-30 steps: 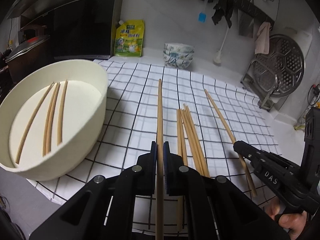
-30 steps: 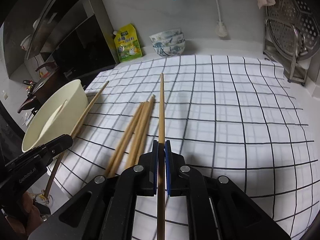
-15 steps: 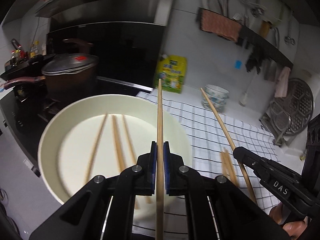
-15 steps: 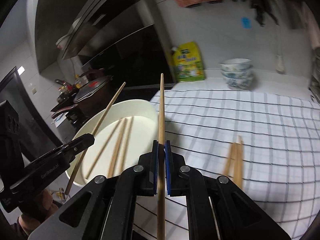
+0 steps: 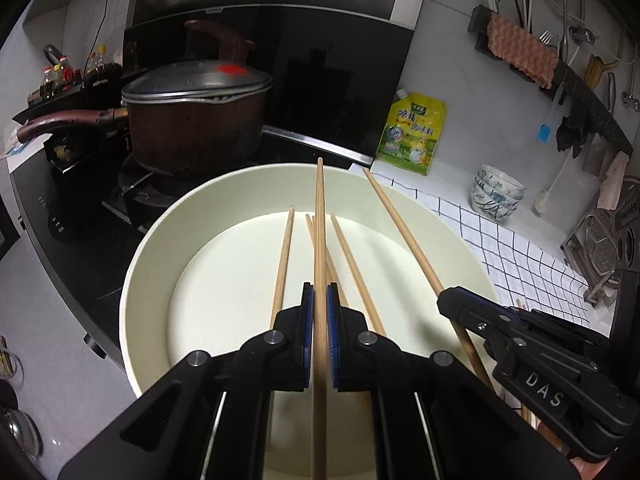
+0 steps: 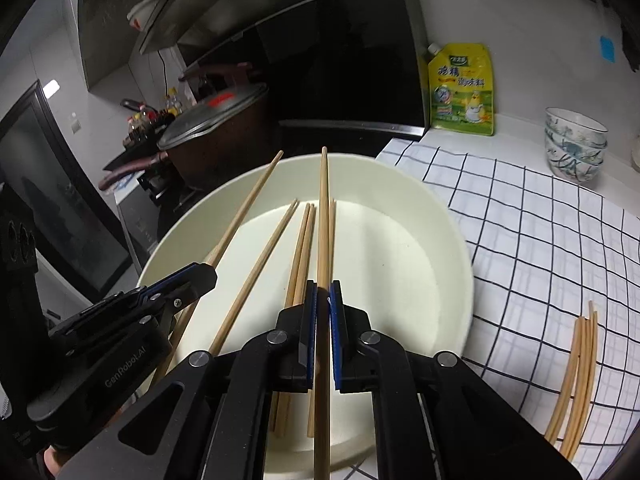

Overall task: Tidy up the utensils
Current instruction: 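Lift the chopstick in the left tool over the cream basin while the right tool carries its own, then open the left tool to drop its chopstick into the basin while the right tool releases its own, then move both tools back from the basin to the chopstick pile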

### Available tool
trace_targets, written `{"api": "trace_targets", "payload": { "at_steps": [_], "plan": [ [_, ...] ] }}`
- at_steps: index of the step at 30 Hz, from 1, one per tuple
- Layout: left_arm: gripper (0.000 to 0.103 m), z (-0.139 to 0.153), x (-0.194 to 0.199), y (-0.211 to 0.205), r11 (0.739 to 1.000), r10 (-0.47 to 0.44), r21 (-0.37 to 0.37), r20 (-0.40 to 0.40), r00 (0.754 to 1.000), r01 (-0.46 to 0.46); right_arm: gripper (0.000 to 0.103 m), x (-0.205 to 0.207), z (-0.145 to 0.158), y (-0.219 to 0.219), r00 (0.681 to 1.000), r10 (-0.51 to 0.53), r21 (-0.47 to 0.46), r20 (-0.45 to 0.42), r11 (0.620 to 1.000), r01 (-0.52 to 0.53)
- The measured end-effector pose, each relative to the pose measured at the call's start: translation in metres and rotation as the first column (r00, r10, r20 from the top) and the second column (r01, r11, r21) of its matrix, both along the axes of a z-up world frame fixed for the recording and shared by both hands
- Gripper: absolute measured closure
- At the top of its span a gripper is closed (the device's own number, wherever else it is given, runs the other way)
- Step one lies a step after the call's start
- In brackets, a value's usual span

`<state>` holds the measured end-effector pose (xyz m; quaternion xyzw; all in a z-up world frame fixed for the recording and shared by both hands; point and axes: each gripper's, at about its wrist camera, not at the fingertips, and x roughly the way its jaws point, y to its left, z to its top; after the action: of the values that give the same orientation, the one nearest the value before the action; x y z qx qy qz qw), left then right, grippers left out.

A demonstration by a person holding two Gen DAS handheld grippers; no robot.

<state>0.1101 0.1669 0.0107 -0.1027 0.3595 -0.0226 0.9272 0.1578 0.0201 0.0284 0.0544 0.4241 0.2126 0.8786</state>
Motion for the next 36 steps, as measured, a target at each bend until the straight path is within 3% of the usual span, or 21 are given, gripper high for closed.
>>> {"api": "trace_targets", "payload": {
  "at_steps": [8, 10, 12, 14, 20, 27, 36],
  "plan": [
    [0.094, -0.012, 0.004, 0.007, 1.000, 0.017, -0.010, -0.045, 0.999, -0.018, 0.097, 0.006, -0.016, 0.003, 0.999, -0.013, -0.023, -0.039, 1.000, 0.012],
    [0.086, -0.012, 0.002, 0.009, 1.000, 0.026, -0.013, -0.042, 0.999, -0.027, 0.096, 0.005, -0.014, 0.002, 0.999, -0.024, -0.029, -0.031, 0.999, 0.023],
    [0.063, -0.011, -0.002, 0.012, 0.999, 0.039, -0.015, -0.034, 0.999, -0.040, 0.093, 0.004, -0.011, -0.002, 0.999, -0.037, -0.024, -0.020, 0.999, 0.037],
    [0.048, -0.008, -0.007, 0.015, 0.998, 0.054, -0.020, -0.015, 0.998, -0.054, 0.091, 0.002, -0.008, -0.005, 0.999, -0.044, -0.016, -0.013, 0.999, 0.044],
    [0.047, -0.004, -0.015, 0.018, 0.997, 0.067, -0.024, -0.005, 0.998, -0.067, 0.091, -0.010, -0.001, -0.013, 0.998, -0.065, -0.010, 0.016, 0.998, 0.065],
    [0.039, 0.001, -0.026, 0.014, 0.998, 0.051, -0.033, 0.004, 0.999, -0.051, 0.088, -0.030, 0.012, -0.032, 0.992, -0.117, -0.011, 0.048, 0.993, 0.118],
    [0.036, 0.006, -0.048, -0.014, 0.999, -0.015, -0.049, 0.011, 1.000, 0.016, 0.085, -0.065, 0.019, -0.068, 0.980, -0.186, -0.024, 0.074, 0.982, 0.189]
  ]
}}
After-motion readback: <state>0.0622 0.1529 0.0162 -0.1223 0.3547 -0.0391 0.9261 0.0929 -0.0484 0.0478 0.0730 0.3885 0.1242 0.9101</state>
